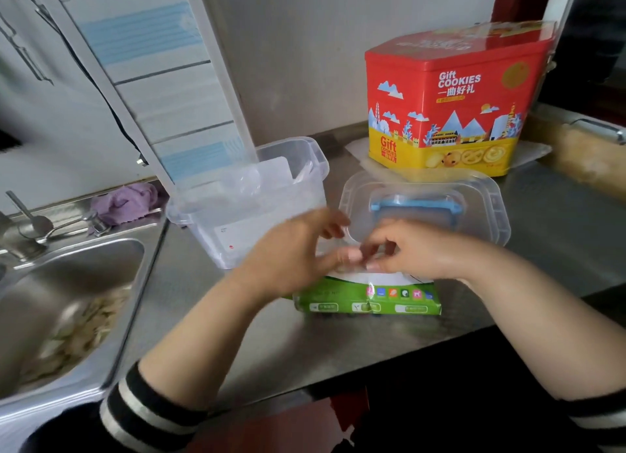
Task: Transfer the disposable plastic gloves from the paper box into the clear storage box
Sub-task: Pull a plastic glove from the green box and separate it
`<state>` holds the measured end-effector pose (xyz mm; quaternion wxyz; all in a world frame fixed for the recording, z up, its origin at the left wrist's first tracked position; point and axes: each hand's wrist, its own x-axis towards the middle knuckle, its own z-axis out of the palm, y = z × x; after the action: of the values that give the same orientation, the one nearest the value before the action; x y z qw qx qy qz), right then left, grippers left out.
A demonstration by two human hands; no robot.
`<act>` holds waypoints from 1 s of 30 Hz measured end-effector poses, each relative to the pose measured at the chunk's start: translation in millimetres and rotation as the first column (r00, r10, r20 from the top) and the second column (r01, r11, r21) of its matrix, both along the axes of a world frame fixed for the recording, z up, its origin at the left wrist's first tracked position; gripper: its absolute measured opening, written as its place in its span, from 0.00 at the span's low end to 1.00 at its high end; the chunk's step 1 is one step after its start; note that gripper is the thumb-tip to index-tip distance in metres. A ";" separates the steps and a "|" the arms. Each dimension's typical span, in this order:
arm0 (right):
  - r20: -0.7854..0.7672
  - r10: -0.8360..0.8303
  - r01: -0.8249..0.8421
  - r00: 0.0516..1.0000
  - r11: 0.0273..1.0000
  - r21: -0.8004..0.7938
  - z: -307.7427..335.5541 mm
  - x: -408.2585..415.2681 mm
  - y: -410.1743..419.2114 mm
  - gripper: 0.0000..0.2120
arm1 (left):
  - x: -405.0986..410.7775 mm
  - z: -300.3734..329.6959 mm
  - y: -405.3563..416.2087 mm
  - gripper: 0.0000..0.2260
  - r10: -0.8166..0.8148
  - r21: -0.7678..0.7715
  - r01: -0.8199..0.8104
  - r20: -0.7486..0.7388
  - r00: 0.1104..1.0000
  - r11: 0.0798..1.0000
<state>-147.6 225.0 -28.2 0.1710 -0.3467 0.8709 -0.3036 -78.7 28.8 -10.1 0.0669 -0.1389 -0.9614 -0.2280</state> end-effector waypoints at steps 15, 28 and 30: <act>-0.085 -0.043 0.016 0.995 0.954 -0.300 -20.4 8.5 -15.9 0.12 | -9.8 -58.4 -13.0 0.31 -0.094 0.092 0.078 0.178 0.979 0.993; -0.012 -0.163 0.158 0.987 0.971 -0.181 -16.3 9.5 -13.5 0.10 | -11.6 -58.1 -14.6 0.34 -0.078 0.085 0.063 0.187 0.979 0.994; -0.188 -0.189 0.162 0.964 0.975 -0.151 -14.7 11.8 -15.9 0.08 | -11.1 -58.8 -14.6 0.34 -0.078 0.077 0.065 0.179 0.981 0.995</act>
<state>-135.9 209.1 -42.9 0.0309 -0.3075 0.8887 -0.3387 -89.8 14.2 -68.8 -0.0245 -0.1497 -0.9492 -0.2758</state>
